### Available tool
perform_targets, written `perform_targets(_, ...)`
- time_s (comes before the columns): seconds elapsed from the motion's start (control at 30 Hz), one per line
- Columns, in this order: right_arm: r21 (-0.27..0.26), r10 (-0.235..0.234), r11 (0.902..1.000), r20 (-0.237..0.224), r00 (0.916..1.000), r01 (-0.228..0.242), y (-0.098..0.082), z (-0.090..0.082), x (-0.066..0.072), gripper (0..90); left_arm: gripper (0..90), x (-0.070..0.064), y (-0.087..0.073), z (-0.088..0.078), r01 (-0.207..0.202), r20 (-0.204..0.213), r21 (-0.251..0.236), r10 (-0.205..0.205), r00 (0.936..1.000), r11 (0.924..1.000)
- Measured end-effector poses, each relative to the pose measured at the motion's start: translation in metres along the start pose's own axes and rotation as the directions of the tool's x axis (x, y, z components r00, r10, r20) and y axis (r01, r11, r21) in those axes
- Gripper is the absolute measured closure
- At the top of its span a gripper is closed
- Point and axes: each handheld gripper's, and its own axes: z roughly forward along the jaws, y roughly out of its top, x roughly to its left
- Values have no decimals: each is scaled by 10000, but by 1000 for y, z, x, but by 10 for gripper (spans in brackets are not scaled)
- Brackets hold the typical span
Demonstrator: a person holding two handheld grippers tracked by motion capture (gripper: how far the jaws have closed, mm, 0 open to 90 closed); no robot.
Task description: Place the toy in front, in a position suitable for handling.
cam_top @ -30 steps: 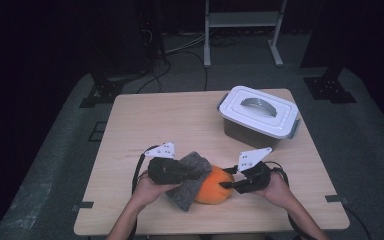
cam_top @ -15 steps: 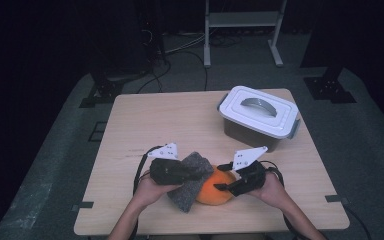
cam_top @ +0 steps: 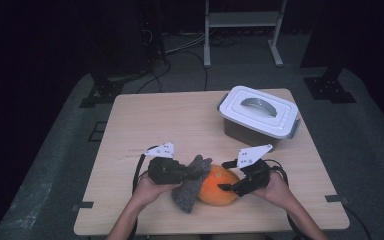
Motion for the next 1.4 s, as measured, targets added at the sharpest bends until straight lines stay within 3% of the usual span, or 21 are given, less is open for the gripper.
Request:
perform_targets(0.03, 353, 4, 9994, -56, 10000, -2, 4, 7, 2, 218, 786, -1, 0, 1, -41, 52, 15, 41, 10000, 10000)
perform_targets(0.1, 734, 12, 9973, -170, 9999, 1, 7, 15, 3, 223, 786, -2, 1, 4, -90, 78, 102, 90, 9999, 9999)
perform_targets(0.13, 891, 60, 9960, -256, 9997, -37, 7, 19, 5, 287, 787, -2, 1, 5, -84, 105, 163, 82, 9999, 9998)
perform_targets(0.23, 1106, -707, 9913, -47, 9975, 708, 12, 19, 11, 475, 788, -1, 1, 2, -41, 131, 31, 41, 9999, 10000)
perform_targets(0.33, 835, -608, 9946, -215, 9979, 624, 16, 15, 7, 538, 788, -1, 5, -5, -102, 12, -128, 102, 9999, 9999)
perform_targets(0.57, -39, -438, 9990, -773, 9960, 436, 20, 25, 0, 545, 787, -1, 12, -21, -322, 6, -537, 323, 9995, 9980)
perform_targets(0.77, -11, -668, 9978, -961, 9931, 670, 23, 31, -1, 541, 788, 0, 10, -25, -414, -222, -249, 408, 9989, 9988)
perform_targets(0.97, -18, -515, 9987, -1036, 9933, 516, 7, 22, -4, 529, 789, 10, -4, -24, 47, -339, 22, -47, 9994, 10000)
perform_targets(1.1, -159, -150, 9998, -931, 9955, 136, -4, 14, -9, 476, 790, 10, -5, -16, 104, -144, -27, -105, 9998, 9999)
perform_targets(1.23, 224, 379, 9991, -238, 9990, -373, -2, 14, -6, 349, 790, 7, -4, -12, 127, -93, -46, -127, 9999, 9999)
perform_targets(1.3, 354, 671, 9971, 207, 9975, -678, -1, 9, -4, 350, 790, 6, -6, -12, 223, 40, -56, -223, 9997, 9997)
perform_targets(1.4, 308, 710, 9969, 523, 9961, -727, -4, 3, -3, 383, 789, 3, -5, -8, 189, 235, 25, -189, 9995, 9998)
